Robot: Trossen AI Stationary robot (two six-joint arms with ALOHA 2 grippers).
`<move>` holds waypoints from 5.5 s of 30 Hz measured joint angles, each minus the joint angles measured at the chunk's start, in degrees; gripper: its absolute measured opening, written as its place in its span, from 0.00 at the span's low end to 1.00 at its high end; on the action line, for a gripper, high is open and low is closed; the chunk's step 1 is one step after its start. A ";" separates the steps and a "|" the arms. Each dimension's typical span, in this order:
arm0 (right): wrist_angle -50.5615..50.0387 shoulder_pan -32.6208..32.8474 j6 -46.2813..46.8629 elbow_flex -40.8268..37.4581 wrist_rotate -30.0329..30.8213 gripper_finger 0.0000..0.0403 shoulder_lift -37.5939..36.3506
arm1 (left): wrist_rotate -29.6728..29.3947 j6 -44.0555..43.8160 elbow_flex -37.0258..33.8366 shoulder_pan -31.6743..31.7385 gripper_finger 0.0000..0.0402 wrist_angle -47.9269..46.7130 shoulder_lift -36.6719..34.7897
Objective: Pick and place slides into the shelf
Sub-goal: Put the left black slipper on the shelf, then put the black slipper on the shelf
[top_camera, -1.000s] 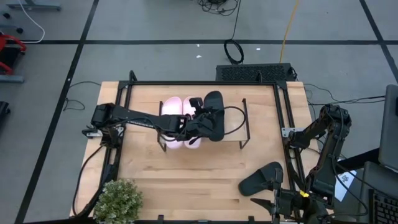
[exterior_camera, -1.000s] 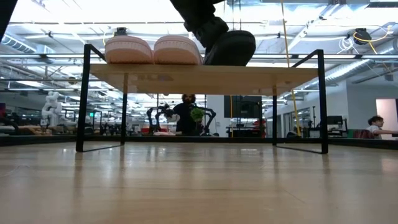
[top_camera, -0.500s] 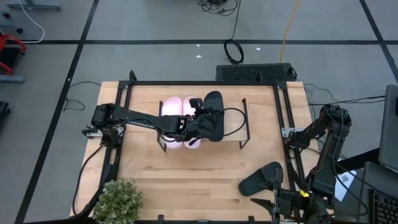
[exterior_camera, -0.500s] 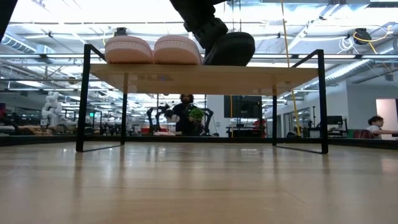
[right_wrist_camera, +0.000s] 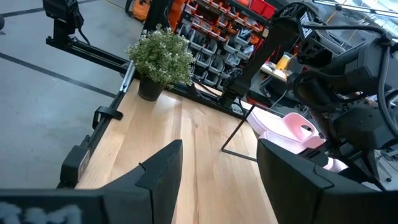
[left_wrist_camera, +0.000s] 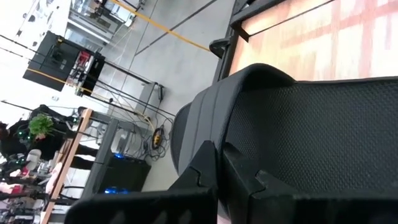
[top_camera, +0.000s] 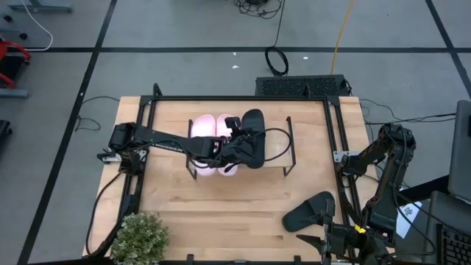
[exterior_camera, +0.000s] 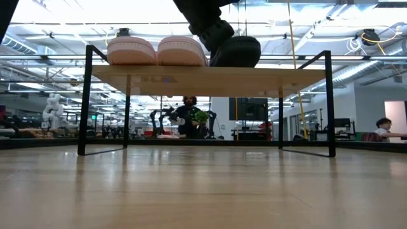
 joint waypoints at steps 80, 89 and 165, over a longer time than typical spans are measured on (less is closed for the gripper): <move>0.13 0.00 -0.86 0.00 -0.02 0.49 0.02 | -1.03 5.47 0.50 -0.02 0.05 -1.10 1.15; 0.13 0.00 -0.85 0.01 -0.02 0.49 0.02 | -0.96 4.45 0.50 0.56 0.17 -1.06 1.08; 2.86 -3.84 -7.27 -0.01 -7.61 0.49 0.02 | -13.49 0.65 21.71 -11.39 0.38 -20.28 1.06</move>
